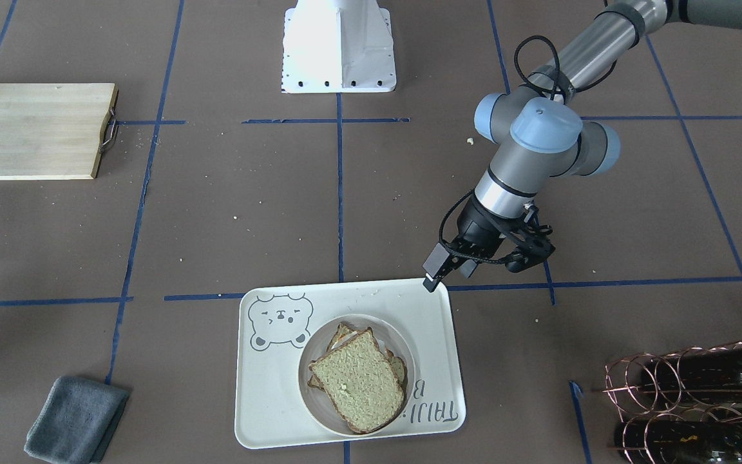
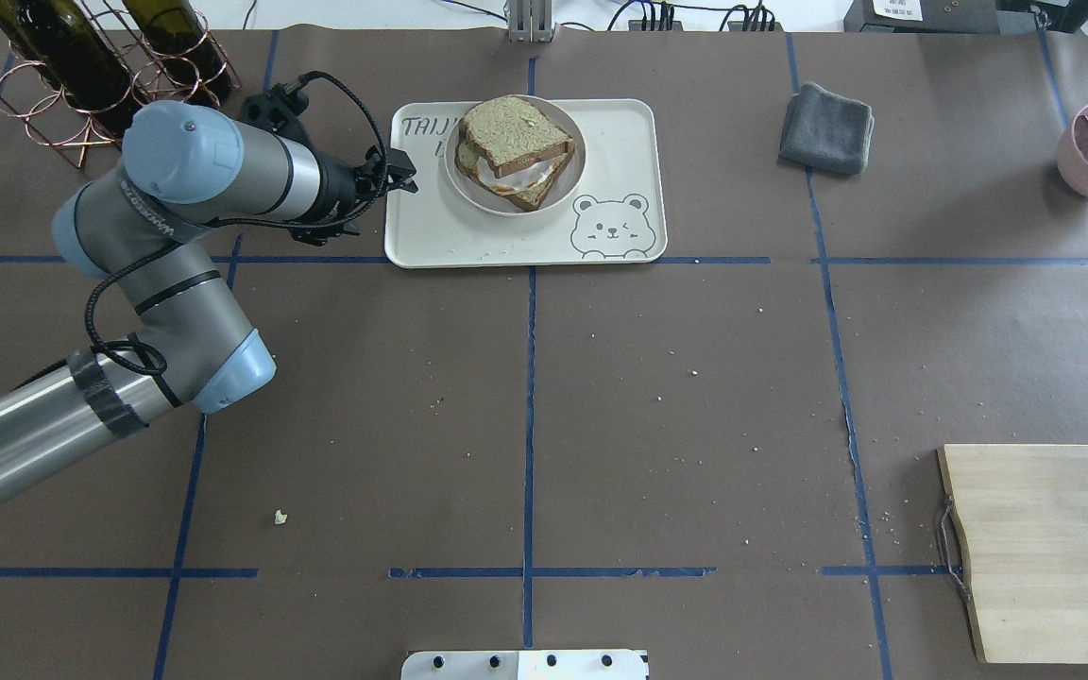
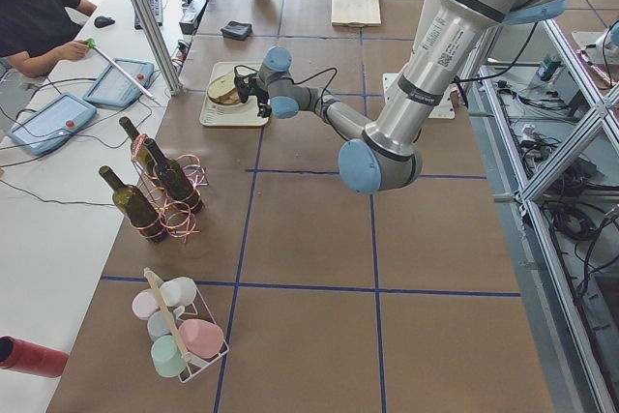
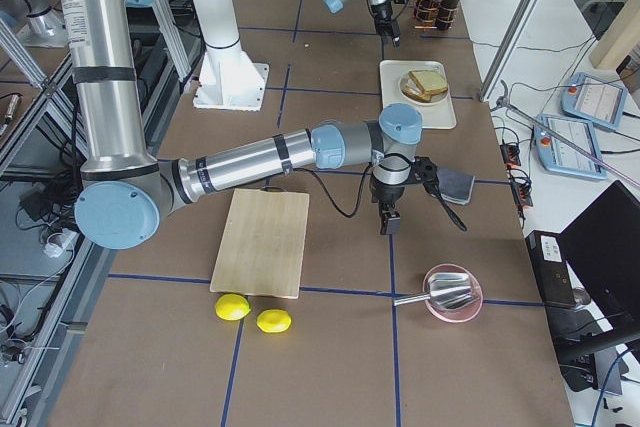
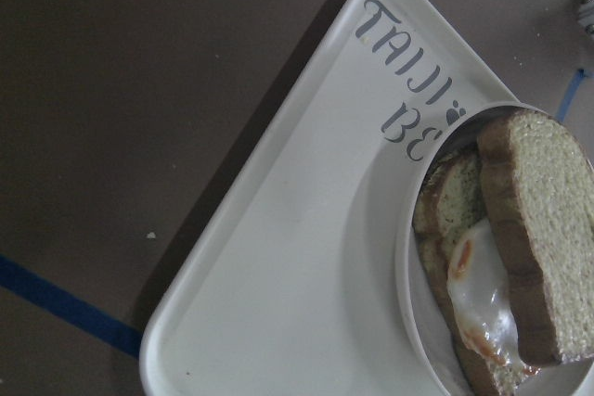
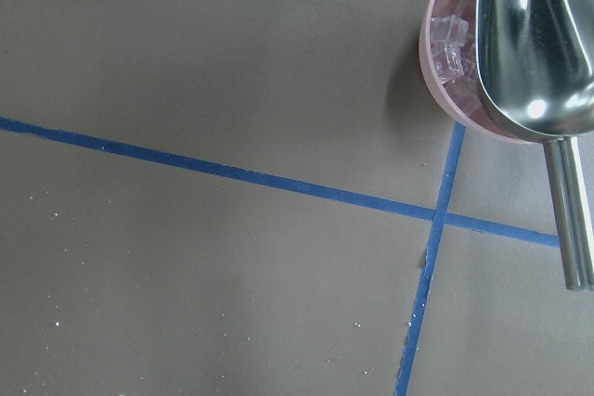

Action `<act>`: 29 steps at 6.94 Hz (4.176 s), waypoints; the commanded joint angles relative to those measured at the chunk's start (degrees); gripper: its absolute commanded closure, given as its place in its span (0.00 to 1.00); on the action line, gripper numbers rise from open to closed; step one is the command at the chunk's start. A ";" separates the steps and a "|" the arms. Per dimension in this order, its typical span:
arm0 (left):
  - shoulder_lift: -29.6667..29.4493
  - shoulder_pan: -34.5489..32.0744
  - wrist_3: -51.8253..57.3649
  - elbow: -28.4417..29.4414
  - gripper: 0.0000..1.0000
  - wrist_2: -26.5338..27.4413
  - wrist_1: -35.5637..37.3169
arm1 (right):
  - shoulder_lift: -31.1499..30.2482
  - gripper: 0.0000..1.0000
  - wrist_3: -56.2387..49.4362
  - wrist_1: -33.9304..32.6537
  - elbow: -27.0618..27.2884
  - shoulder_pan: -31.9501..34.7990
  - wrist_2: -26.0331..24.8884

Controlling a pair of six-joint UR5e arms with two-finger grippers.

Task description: Make sandwich and place on tray

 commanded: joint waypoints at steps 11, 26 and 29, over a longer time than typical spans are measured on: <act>24.06 -40.68 99.72 -17.15 0.00 -20.75 46.95 | -3.37 0.00 0.29 -0.20 -0.53 5.17 7.35; 29.07 -46.48 99.80 -7.70 0.00 -27.25 47.04 | -6.71 0.00 0.20 11.14 -11.35 11.59 7.27; 28.99 -46.39 99.71 -7.62 0.00 -27.25 47.04 | -6.71 0.00 0.29 11.05 -11.34 11.59 7.35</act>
